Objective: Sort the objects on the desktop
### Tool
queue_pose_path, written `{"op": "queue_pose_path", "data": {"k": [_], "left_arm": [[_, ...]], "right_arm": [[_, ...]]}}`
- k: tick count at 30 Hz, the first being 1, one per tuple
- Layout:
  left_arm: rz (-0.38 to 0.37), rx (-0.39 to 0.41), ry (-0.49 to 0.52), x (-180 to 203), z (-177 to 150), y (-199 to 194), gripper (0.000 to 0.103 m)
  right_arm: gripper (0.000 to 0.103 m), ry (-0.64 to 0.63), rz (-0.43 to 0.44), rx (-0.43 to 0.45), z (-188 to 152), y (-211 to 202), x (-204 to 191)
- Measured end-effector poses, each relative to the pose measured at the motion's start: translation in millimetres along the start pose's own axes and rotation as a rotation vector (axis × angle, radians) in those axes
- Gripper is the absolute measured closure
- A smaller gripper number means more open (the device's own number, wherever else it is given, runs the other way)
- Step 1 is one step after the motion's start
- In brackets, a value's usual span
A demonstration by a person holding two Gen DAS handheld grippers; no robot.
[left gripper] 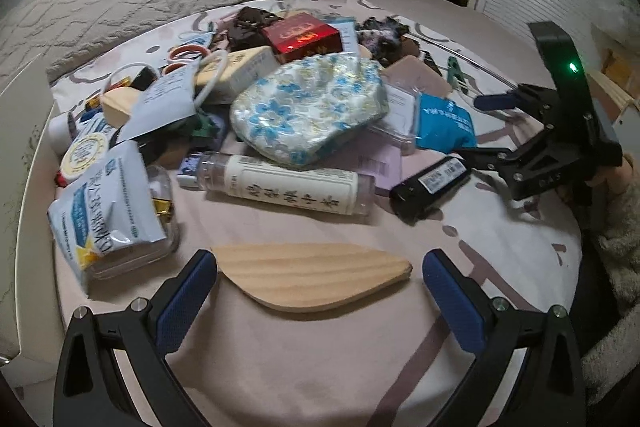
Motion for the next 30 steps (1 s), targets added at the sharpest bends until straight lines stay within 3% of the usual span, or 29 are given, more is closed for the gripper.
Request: {"op": "queue_pose_path", "data": {"k": [10, 18, 30], "left_arm": [[0.001, -0.026, -0.005, -1.6, -0.1, 7.4, 0.000], [0.006, -0.044, -0.001, -1.0, 1.2, 15.0, 0.000], [0.000, -0.073, -0.019, -4.2, -4.7, 20.8, 0.000]], "right_arm": [[0.000, 0.068, 0.084, -0.012, 3.7, 4.4, 6.3], [0.000, -0.007, 0.089, -0.038, 9.1, 12.6, -8.0], [0.000, 0.039, 0.119, -0.046, 4.0, 20.1, -5.6]]}}
Point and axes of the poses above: each gripper's, at about its wrist camera, not at the fingertips, and y roughly the way its jaws point, x to its right, z to its top, the point moved 4 cm from there along y, roughly the way its jaws point, and after that the axes turned 9 degrees about x, right-handed, at the moved point
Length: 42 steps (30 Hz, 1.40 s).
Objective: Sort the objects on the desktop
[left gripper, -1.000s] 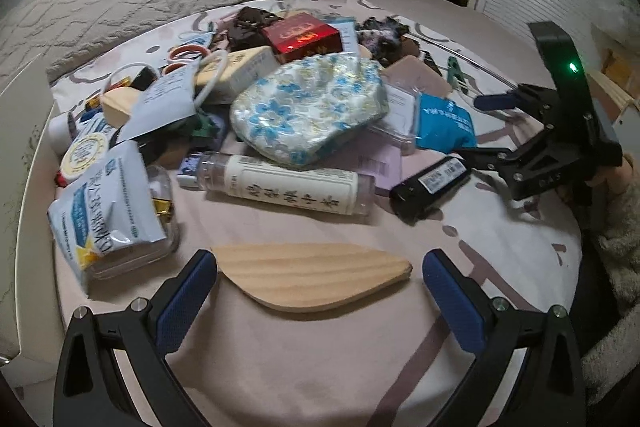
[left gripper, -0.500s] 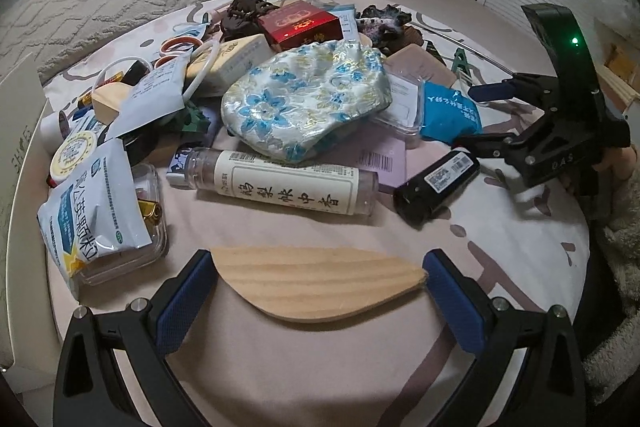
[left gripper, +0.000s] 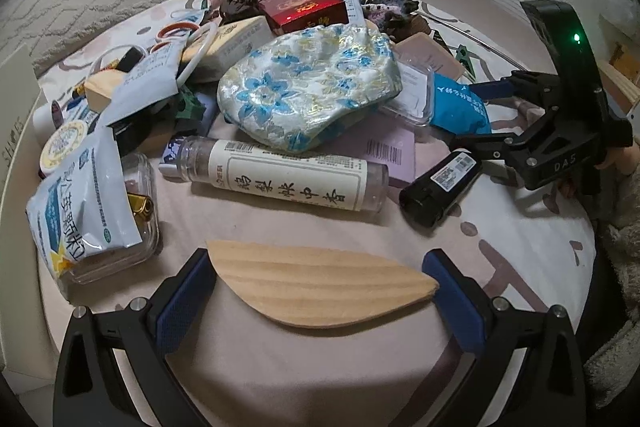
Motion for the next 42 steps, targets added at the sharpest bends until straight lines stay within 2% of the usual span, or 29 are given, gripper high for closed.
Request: {"op": "queue_pose_path", "data": {"k": [5, 18, 24, 29, 34, 37, 42], "left_arm": [[-0.002, -0.003, -0.003, 1.6, -0.9, 0.2, 0.000], [-0.014, 0.016, -0.006, -0.7, -2.9, -1.1, 0.000], [-0.014, 0.017, -0.005, -0.6, -2.4, -1.2, 0.000], [-0.013, 0.017, -0.002, 0.3, -2.3, -1.2, 0.000], [-0.012, 0.016, 0.000, 0.0, -1.9, -1.1, 0.000], [-0.012, 0.016, -0.001, 0.1, -2.1, -1.1, 0.000], [-0.011, 0.016, 0.000, -0.3, -2.5, -1.1, 0.000]], "right_arm": [[0.000, 0.012, 0.014, 0.011, 0.4, 0.7, 0.7], [0.000, 0.042, 0.079, 0.122, 1.0, -17.2, 2.6], [0.000, 0.037, 0.164, 0.180, 3.4, -32.0, -5.2], [0.000, 0.071, 0.274, 0.163, -0.6, -37.0, -14.4], [0.000, 0.080, 0.333, 0.148, -6.6, -44.3, -22.9], [0.000, 0.081, 0.323, 0.161, -7.3, -51.1, -21.8], [0.000, 0.148, 0.230, 0.175, -5.3, -53.0, 3.1]]}}
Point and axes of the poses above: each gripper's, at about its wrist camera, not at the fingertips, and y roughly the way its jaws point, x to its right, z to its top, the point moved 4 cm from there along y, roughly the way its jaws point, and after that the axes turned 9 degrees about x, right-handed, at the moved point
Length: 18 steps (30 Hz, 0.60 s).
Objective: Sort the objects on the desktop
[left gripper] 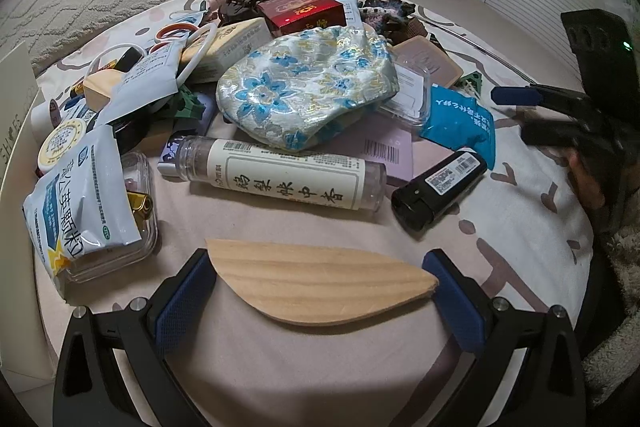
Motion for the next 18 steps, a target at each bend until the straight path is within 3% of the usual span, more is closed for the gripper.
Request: {"op": "queue_pose_path", "data": {"k": [4, 11, 16, 18], "left_arm": [[0.001, 0.000, 0.001, 0.0, -0.5, 0.0, 0.000], [0.002, 0.000, 0.003, 0.2, -1.5, 0.3, 0.000], [0.002, 0.000, 0.002, 0.3, -1.3, 0.7, 0.000], [0.002, 0.000, 0.002, 0.3, -1.1, 0.7, 0.000]], "right_arm": [[0.000, 0.107, -0.028, 0.014, 3.4, -3.0, 22.9], [0.000, 0.077, 0.116, 0.047, 19.3, 0.6, -9.5], [0.000, -0.018, 0.007, -0.016, 20.7, 23.8, -22.8], [0.009, -0.044, -0.047, -0.034, 18.3, 29.9, -22.0]]}}
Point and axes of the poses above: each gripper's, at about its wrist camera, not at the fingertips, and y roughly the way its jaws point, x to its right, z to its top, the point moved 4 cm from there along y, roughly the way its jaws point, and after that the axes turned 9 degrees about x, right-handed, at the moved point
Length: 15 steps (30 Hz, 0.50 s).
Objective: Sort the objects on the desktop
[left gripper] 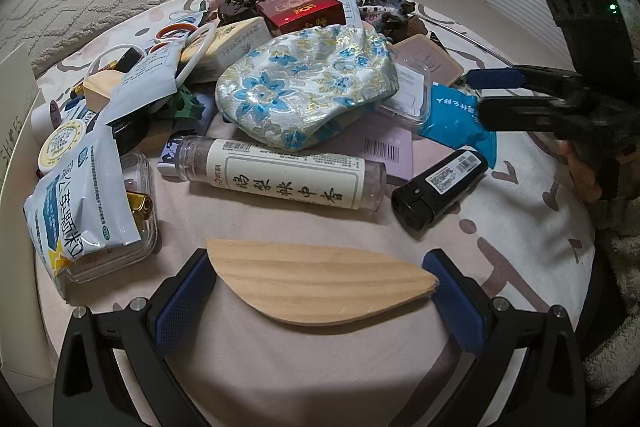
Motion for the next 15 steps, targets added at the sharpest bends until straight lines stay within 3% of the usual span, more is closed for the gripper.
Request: {"op": "queue_pose_path", "data": {"k": [1, 2, 8, 15], "left_arm": [[0.001, 0.000, 0.001, 0.2, 0.1, 0.0, 0.000], [0.001, 0.000, 0.001, 0.4, 0.1, 0.1, 0.000], [0.001, 0.000, 0.001, 0.4, 0.4, 0.4, 0.000], [-0.014, 0.003, -0.005, 0.0, 0.3, -1.1, 0.000]], "right_arm": [[0.018, -0.003, -0.013, -0.010, -1.9, 2.0, 1.8], [0.019, 0.002, -0.034, -0.018, -3.6, 3.9, 4.9], [0.019, -0.056, -0.093, -0.039, -13.5, 5.7, 7.3], [0.019, -0.139, -0.083, -0.042, -20.5, 5.8, -7.7]]}}
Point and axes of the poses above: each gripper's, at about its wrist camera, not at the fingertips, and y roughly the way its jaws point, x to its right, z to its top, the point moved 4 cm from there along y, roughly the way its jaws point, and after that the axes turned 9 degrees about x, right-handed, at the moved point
